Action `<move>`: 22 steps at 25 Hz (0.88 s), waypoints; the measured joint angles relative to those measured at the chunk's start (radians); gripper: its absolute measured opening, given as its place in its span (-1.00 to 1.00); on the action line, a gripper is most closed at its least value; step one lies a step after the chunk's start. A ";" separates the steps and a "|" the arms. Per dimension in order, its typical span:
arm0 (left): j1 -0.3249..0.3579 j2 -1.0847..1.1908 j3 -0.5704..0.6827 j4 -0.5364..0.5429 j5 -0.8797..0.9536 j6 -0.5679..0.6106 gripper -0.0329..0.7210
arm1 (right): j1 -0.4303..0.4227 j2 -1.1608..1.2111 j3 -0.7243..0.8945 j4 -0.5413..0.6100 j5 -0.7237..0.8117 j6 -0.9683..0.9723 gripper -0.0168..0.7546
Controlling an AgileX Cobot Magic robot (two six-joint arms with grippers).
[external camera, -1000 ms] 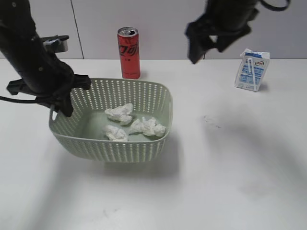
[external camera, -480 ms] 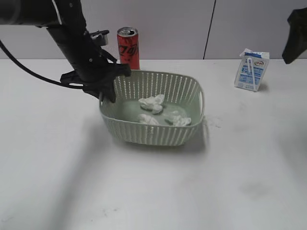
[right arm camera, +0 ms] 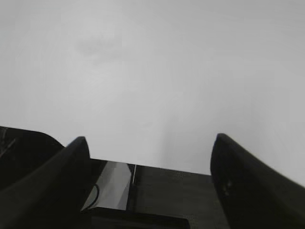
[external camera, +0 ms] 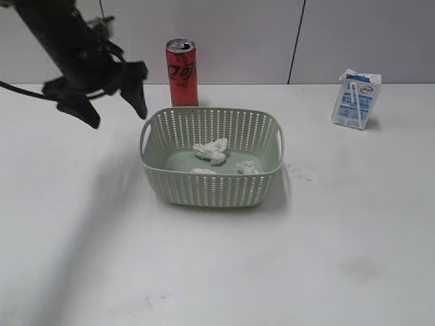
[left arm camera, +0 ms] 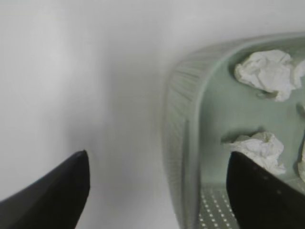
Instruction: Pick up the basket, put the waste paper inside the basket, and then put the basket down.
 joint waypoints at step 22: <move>0.445 -0.862 0.293 0.223 0.179 0.216 0.66 | 0.000 -0.853 0.186 -0.038 -0.049 0.016 0.58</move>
